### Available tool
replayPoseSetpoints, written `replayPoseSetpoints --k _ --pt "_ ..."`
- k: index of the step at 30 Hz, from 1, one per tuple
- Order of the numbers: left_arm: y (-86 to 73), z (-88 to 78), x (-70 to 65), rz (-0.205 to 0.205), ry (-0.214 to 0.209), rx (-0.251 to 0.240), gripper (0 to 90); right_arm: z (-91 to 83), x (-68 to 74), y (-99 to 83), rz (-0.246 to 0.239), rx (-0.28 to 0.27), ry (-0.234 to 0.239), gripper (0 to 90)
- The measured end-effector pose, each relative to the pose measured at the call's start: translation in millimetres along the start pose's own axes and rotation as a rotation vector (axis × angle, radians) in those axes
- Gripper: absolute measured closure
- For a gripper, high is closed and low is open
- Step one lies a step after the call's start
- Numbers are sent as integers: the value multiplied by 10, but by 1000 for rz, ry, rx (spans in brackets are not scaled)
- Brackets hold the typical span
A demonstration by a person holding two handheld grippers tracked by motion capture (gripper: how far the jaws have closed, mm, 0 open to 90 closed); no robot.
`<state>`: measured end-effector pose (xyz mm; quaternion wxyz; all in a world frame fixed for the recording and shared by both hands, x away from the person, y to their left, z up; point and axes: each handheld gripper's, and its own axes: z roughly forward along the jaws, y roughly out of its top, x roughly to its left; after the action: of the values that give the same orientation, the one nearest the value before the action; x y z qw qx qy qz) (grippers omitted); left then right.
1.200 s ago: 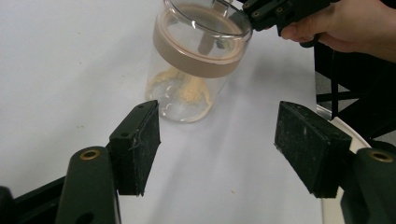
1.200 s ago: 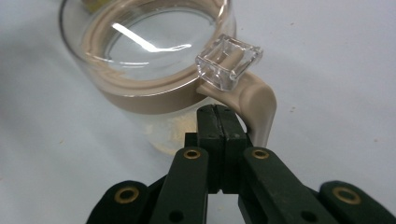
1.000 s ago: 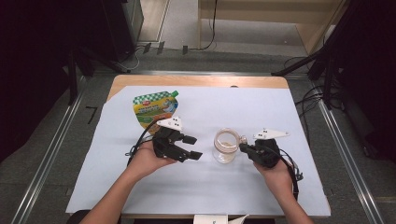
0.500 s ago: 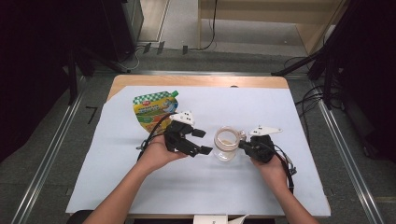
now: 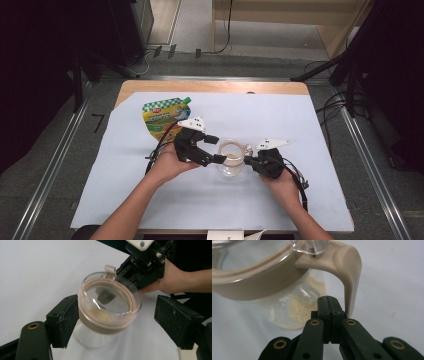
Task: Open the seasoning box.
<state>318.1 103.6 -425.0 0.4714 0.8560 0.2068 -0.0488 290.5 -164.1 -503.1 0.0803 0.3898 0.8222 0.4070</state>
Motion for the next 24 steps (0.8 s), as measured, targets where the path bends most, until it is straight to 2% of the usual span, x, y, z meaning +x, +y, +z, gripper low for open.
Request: replayPoseSetpoints --k 1,4,7,10,12,15,19,24 --pt "-3 -1 0 1 0 -4 202 10 34 7 -19 1 7 900" --pt "-10 3 -4 12 7 1 200 7 60 18 -22 -1 -1 900" --pt "-26 54 -25 33 18 9 191 -62 63 52 1 -11 15 900" --pt "-42 86 -27 36 26 11 182 -102 70 70 -8 -22 11 900" --pt "-60 113 -15 25 27 14 181 -158 60 83 3 -29 12 900" --pt "-76 135 -10 17 28 14 182 -257 37 101 22 -39 40 900" --pt "-97 166 -18 26 43 16 182 -445 -2 127 13 -51 18 900" --pt "-134 200 -12 32 49 14 173 -497 -92 134 36 -70 -14 900"
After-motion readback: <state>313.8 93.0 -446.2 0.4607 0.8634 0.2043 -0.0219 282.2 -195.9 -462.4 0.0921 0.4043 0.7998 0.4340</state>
